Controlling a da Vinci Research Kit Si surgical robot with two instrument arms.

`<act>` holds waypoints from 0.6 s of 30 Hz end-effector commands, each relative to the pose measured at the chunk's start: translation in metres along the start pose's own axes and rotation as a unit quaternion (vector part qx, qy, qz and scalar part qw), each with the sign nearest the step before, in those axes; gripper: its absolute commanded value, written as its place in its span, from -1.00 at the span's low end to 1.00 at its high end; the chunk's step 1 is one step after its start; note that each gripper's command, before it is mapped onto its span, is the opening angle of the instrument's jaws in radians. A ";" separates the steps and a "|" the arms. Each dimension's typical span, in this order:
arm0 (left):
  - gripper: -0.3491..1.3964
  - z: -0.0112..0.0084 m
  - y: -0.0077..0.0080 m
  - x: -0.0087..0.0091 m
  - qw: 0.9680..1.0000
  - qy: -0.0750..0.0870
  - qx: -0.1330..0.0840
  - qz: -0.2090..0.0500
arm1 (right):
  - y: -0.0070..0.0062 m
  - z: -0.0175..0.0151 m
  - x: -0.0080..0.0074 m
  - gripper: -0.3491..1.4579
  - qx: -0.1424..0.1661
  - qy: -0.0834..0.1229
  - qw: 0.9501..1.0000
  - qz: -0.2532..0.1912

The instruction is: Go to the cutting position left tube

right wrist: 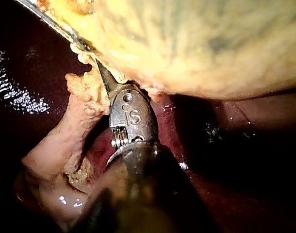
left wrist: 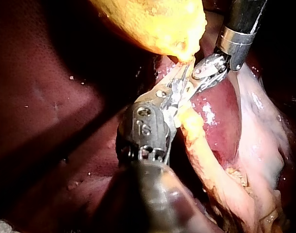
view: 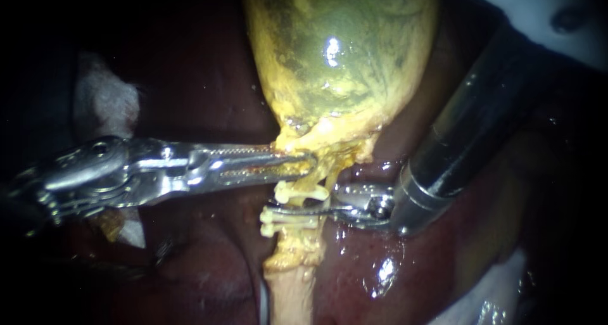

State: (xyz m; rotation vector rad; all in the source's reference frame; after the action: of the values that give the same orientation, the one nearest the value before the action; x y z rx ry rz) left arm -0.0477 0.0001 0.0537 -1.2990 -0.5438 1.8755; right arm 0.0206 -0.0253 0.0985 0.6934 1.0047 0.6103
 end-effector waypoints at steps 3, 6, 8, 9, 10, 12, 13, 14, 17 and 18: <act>-1.00 0.0000 0.0000 0.0000 1.000 0.000 0.000 0.000 | -0.0005 0.0000 0.0000 -1.00 -0.006 0.002 1.000 0.000; -1.00 0.0000 0.0000 0.0000 1.000 0.000 0.000 0.000 | -0.0011 0.0003 0.0000 -1.00 -0.010 0.010 1.000 0.000; -1.00 0.0000 0.0000 0.0000 1.000 0.000 0.000 0.000 | -0.0015 0.0007 0.0001 -0.98 -0.019 0.018 1.000 0.001; -1.00 0.0000 0.0000 0.0000 1.000 0.000 0.000 0.000 | -0.0017 0.0010 0.0002 -0.57 -0.025 0.020 0.999 0.004; -1.00 0.0000 0.0000 0.0000 1.000 0.000 0.000 0.000 | -0.0018 0.0012 0.0003 -0.44 -0.026 0.020 0.999 0.004; -1.00 0.0000 0.0000 0.0000 1.000 0.000 0.000 0.000 | -0.0019 0.0015 0.0004 -0.37 -0.026 0.022 0.999 -0.001; -1.00 0.0000 0.0000 0.0000 1.000 0.000 0.000 0.000 | -0.0019 0.0017 0.0005 -0.28 -0.026 0.023 0.999 -0.004; -1.00 0.0000 0.0000 0.0000 1.000 0.000 0.000 0.000 | -0.0019 0.0017 0.0005 -0.18 -0.026 0.024 0.999 -0.004; -1.00 0.0000 0.0000 0.0000 1.000 0.000 0.000 0.000 | -0.0020 0.0017 0.0005 -0.16 -0.026 0.025 0.999 -0.004; -1.00 0.0000 0.0000 0.0000 1.000 0.000 0.000 0.000 | -0.0020 0.0017 0.0005 -0.13 -0.026 0.026 0.999 -0.004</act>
State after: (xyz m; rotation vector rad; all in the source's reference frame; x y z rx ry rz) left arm -0.0477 0.0001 0.0537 -1.2995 -0.5447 1.8754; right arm 0.0226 -0.0265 0.0974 0.6304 1.0361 0.6490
